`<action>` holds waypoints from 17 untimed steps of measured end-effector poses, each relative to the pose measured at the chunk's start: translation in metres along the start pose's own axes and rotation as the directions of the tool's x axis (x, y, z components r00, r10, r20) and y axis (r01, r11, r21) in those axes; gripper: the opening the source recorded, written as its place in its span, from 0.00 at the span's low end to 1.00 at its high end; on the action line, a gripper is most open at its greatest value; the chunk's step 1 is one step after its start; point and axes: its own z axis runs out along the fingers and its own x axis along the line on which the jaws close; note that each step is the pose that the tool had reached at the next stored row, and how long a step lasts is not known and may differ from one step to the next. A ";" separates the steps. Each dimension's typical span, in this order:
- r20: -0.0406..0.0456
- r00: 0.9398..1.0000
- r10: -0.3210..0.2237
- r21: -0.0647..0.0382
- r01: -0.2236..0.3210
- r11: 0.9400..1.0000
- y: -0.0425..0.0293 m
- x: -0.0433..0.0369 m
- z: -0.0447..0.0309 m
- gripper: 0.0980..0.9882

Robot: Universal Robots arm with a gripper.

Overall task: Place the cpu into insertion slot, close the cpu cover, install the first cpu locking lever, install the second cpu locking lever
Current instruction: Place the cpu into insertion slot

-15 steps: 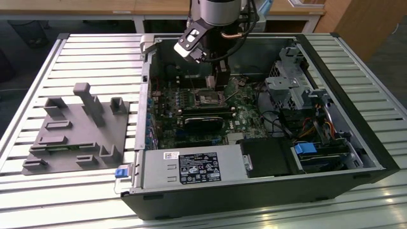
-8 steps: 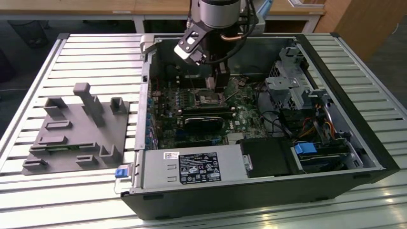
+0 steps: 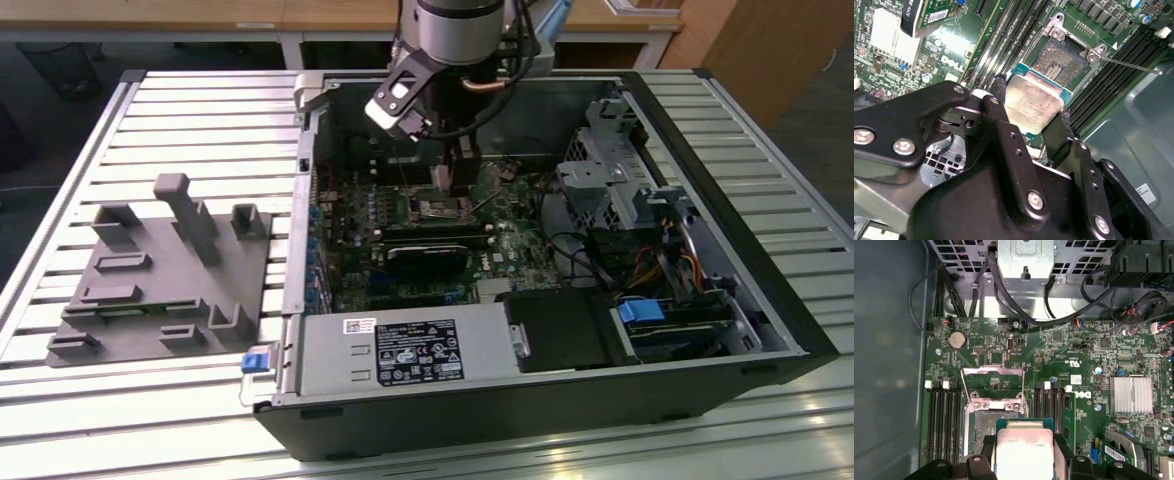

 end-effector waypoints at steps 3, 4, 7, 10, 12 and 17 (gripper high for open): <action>0.000 1.000 0.002 0.000 -0.002 1.000 -0.0010 0.0000 0.0018 0.50; 0.001 1.000 0.005 0.000 -0.005 1.000 -0.0019 0.0000 0.0027 0.50; 0.001 1.000 0.008 0.000 -0.008 1.000 -0.0041 0.0015 0.0055 0.50; 0.001 1.000 0.008 0.000 -0.008 1.000 -0.0048 0.0044 0.0087 0.50; 0.001 1.000 0.008 0.000 -0.008 1.000 -0.0051 0.0054 0.0113 0.50; 0.001 1.000 0.008 0.000 -0.008 1.000 -0.0053 0.0054 0.0130 0.50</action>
